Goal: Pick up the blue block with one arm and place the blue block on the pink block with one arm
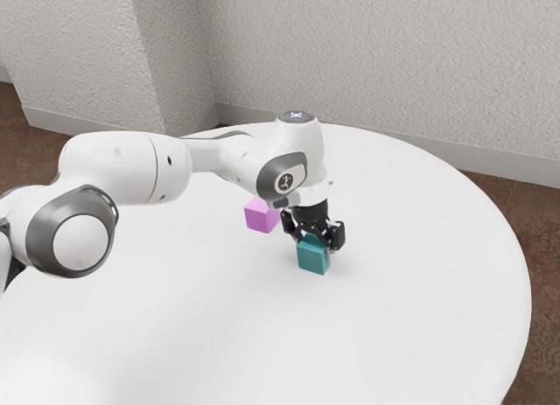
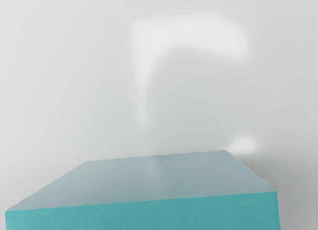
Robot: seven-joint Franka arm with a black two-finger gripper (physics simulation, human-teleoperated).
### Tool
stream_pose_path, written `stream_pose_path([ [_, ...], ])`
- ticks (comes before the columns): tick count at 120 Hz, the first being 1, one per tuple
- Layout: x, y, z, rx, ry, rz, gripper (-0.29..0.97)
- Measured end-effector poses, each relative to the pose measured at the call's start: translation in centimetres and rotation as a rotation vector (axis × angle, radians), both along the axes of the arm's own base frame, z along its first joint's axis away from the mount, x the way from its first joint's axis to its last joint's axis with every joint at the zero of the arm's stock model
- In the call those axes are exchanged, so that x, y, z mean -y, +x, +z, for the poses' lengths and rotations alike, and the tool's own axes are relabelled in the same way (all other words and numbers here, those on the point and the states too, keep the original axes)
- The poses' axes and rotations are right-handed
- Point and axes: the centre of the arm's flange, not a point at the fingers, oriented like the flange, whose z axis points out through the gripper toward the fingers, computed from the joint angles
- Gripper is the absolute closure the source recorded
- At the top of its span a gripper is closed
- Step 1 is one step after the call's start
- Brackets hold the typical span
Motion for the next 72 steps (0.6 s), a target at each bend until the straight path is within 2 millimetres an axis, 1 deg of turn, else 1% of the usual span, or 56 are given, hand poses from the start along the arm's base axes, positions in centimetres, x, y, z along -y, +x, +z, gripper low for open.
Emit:
stream_pose_path([
  [47,-0.01,0.05,0.09,0.001,-0.001,0.001,0.23],
  [72,0.00,0.07,0.15,0.002,-0.004,0.003,0.30],
])
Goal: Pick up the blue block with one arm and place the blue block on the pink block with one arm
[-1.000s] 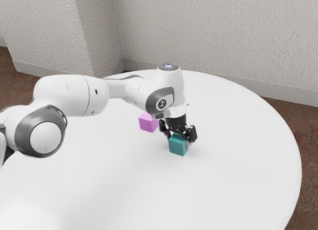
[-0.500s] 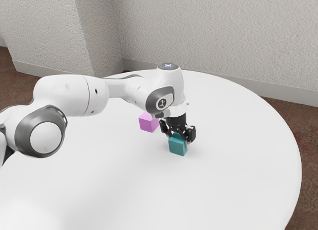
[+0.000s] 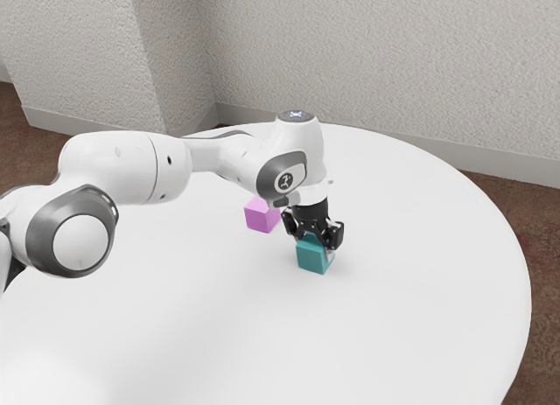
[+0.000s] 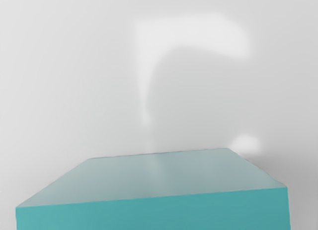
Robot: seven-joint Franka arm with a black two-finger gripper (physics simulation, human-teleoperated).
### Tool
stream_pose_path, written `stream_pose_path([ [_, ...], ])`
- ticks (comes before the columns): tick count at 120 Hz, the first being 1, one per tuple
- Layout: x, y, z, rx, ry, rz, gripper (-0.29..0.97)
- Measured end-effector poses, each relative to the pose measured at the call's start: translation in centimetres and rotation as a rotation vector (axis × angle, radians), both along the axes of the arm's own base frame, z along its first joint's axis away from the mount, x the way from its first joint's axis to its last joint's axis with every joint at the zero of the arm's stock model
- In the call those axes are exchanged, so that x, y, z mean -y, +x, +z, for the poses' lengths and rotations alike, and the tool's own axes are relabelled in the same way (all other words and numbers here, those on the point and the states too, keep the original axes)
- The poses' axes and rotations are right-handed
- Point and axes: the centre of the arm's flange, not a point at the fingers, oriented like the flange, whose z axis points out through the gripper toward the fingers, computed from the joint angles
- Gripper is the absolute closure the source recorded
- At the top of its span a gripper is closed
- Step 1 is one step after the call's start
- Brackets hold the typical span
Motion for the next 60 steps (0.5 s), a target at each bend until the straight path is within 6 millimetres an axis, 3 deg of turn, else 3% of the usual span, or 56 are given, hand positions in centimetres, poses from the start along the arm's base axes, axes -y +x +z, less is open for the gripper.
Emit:
stream_pose_path([
  [41,-0.7,0.3,1.1,0.011,0.008,0.011,0.30],
  [60,-1.7,0.5,4.7,0.047,0.025,0.023,0.31],
])
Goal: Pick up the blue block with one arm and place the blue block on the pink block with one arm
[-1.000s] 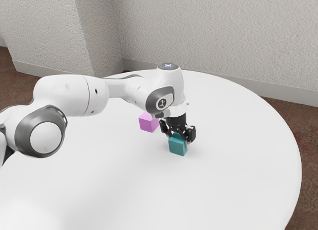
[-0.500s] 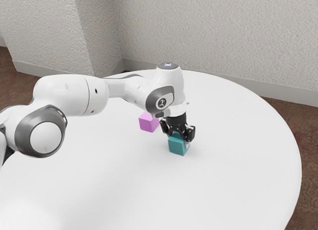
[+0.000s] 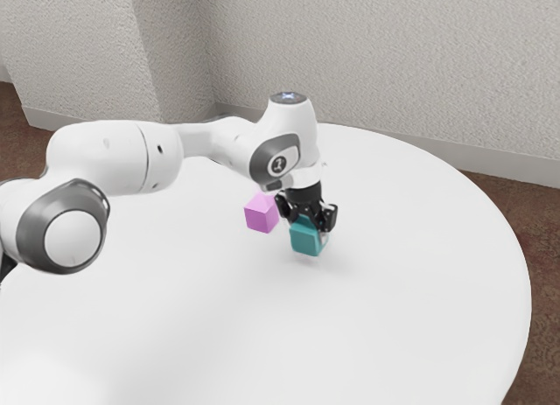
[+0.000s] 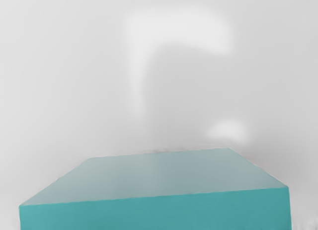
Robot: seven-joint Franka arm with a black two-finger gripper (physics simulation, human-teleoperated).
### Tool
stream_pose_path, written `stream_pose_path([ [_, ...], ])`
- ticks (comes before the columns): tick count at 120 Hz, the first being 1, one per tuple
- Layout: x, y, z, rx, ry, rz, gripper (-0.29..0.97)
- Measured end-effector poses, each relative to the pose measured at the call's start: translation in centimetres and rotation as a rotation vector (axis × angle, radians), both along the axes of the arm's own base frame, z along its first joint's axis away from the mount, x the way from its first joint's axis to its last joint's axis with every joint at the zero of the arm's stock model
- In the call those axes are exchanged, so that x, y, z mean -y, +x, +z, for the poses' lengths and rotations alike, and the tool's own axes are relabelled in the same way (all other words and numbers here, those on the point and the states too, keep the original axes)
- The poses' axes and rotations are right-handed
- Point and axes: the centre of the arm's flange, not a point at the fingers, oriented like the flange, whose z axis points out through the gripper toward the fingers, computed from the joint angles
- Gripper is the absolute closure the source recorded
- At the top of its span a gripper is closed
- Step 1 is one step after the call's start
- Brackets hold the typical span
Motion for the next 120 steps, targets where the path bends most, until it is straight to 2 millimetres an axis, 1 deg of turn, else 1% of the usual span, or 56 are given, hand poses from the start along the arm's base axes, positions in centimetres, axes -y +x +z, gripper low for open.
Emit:
stream_pose_path([
  [5,-0.3,0.0,1.2,0.012,0.003,0.003,0.31],
  [21,-2.7,0.5,4.5,0.047,0.028,0.038,0.31],
  [33,-4.7,1.8,6.8,0.090,0.032,0.072,0.31],
  [46,-6.8,3.3,8.2,0.126,0.022,0.110,0.31],
  [58,-8.8,4.5,7.8,0.130,0.015,0.143,0.31],
  [73,-10.5,4.6,7.1,0.100,0.022,0.166,0.32],
  [99,-11.9,4.0,6.0,0.024,0.041,0.182,0.32],
  [120,-12.0,3.7,5.4,-0.006,0.046,0.184,0.32],
])
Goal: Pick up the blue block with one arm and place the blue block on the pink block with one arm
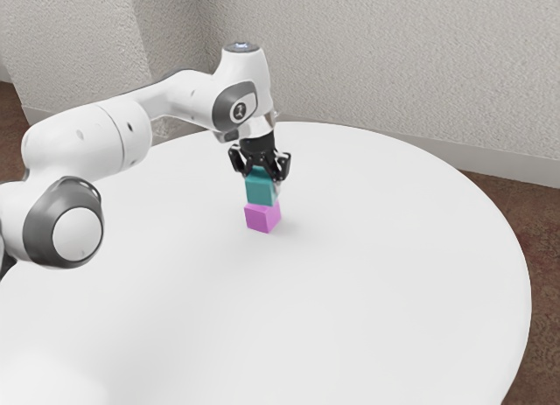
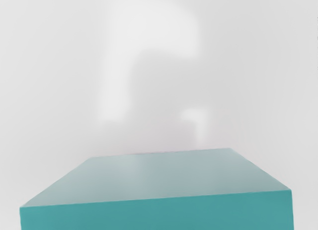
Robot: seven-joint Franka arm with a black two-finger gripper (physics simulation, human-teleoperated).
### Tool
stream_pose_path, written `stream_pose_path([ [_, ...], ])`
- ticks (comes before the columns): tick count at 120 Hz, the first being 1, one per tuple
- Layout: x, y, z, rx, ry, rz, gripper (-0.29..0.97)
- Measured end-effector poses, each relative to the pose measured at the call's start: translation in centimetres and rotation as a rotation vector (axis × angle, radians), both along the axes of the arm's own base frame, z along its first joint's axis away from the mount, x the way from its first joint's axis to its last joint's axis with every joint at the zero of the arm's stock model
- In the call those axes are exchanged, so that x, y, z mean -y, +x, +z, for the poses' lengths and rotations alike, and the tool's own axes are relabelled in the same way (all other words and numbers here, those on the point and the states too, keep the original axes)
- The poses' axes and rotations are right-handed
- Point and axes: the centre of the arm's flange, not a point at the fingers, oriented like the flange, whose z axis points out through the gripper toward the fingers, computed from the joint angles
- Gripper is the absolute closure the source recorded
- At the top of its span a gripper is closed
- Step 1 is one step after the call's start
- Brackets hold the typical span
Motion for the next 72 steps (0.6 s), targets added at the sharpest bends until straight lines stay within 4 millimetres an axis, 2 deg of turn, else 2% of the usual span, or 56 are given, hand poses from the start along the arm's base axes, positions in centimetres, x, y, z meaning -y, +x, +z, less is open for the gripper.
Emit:
stream_pose_path([
  [12,-0.3,0.1,-0.6,-0.008,0.000,0.004,0.32],
  [29,-0.9,0.8,0.0,0.019,-0.006,0.017,0.32],
  [72,-2.0,1.4,-0.4,0.030,-0.013,0.034,0.32],
])
